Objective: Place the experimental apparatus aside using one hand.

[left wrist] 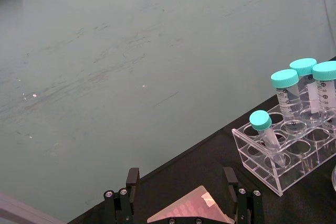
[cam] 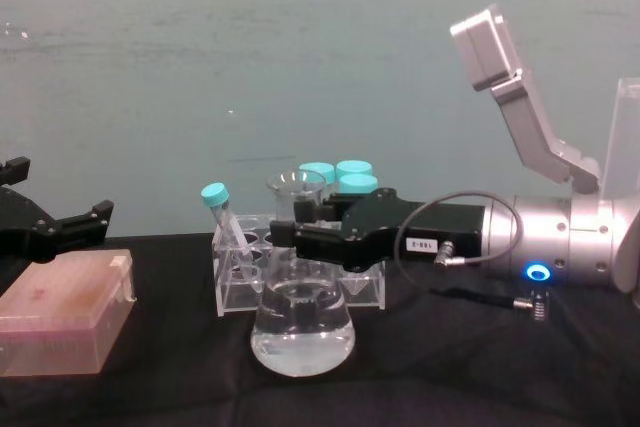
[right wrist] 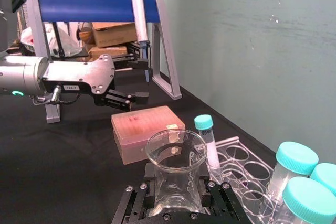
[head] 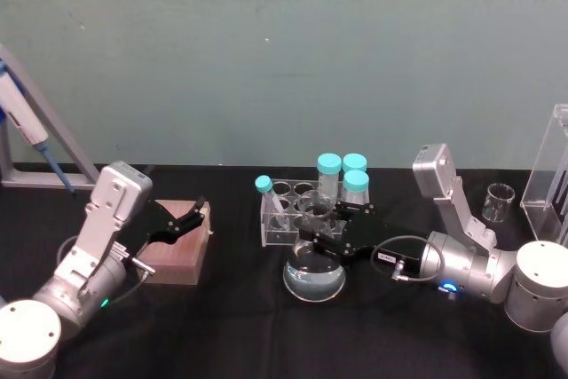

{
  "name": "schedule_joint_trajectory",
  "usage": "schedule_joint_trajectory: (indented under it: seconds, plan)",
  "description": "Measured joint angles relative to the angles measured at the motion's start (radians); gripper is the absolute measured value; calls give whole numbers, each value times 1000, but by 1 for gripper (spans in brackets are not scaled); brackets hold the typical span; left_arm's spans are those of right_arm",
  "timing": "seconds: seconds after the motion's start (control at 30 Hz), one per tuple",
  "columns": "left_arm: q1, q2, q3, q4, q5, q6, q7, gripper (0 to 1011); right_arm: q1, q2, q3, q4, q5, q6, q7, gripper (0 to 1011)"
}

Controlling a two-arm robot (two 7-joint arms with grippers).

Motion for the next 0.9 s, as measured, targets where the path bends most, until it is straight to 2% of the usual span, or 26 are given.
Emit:
schedule_joint_trajectory:
  seconds: [0.4, 0.9]
  plan:
    - [0, 0, 0, 0, 0, 0, 0, 1000, -29, 23, 2, -66, 4, 7, -19, 458]
    - [0, 0, 0, 0, 0, 0, 0, 1000, -93, 94, 12, -213, 20, 53, -66, 458]
